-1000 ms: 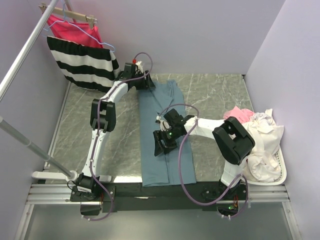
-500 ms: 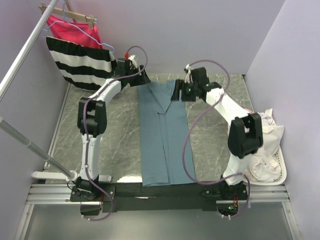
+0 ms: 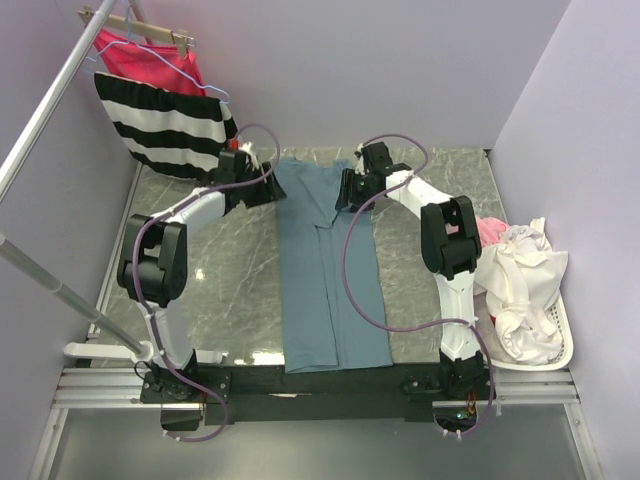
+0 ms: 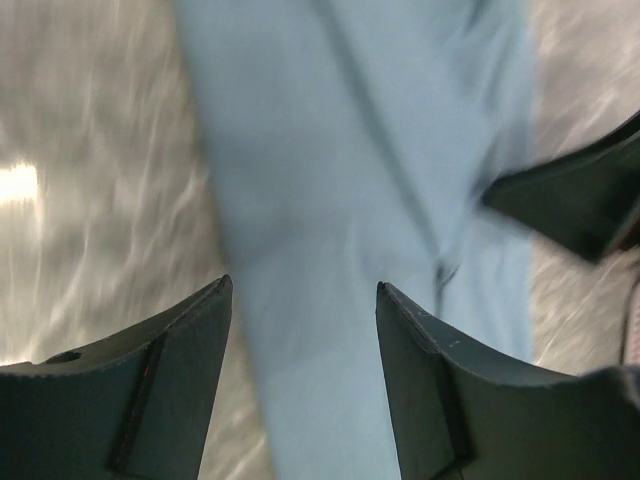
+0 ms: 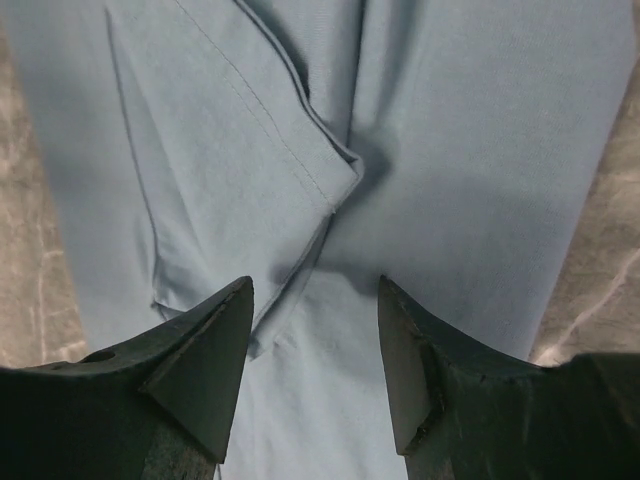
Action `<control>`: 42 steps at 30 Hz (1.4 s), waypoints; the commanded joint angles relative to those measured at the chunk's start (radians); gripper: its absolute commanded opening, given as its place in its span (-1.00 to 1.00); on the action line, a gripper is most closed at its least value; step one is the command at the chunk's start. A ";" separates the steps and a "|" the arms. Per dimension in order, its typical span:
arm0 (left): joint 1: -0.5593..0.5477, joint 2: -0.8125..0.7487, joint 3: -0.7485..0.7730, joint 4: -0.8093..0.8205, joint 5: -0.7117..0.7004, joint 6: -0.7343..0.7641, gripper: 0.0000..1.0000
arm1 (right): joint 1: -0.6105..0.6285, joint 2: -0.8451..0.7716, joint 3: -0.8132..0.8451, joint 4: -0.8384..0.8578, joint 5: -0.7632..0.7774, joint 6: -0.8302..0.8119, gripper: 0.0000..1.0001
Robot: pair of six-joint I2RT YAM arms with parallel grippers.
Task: Fold and stack the t-shirts
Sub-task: Grab the bottom of the folded rectangular tshirt with both arms
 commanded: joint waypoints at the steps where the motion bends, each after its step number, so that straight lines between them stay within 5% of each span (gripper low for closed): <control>1: 0.000 -0.129 -0.099 0.026 -0.031 -0.005 0.29 | -0.008 -0.007 0.054 0.060 -0.010 0.002 0.19; 15: -0.003 -0.228 -0.315 0.036 -0.016 -0.029 0.23 | -0.034 0.111 0.173 0.078 -0.059 0.004 0.11; 20: -0.005 -0.240 -0.328 0.029 -0.026 -0.025 0.23 | -0.039 0.116 0.203 0.083 -0.072 -0.004 -0.36; 28: -0.005 -0.217 -0.320 0.039 -0.012 -0.028 0.22 | -0.037 0.038 0.112 0.169 -0.131 -0.021 -0.78; 42: -0.005 -0.156 -0.326 0.080 0.027 -0.040 0.20 | 0.130 -0.056 0.138 0.100 -0.279 -0.128 -0.78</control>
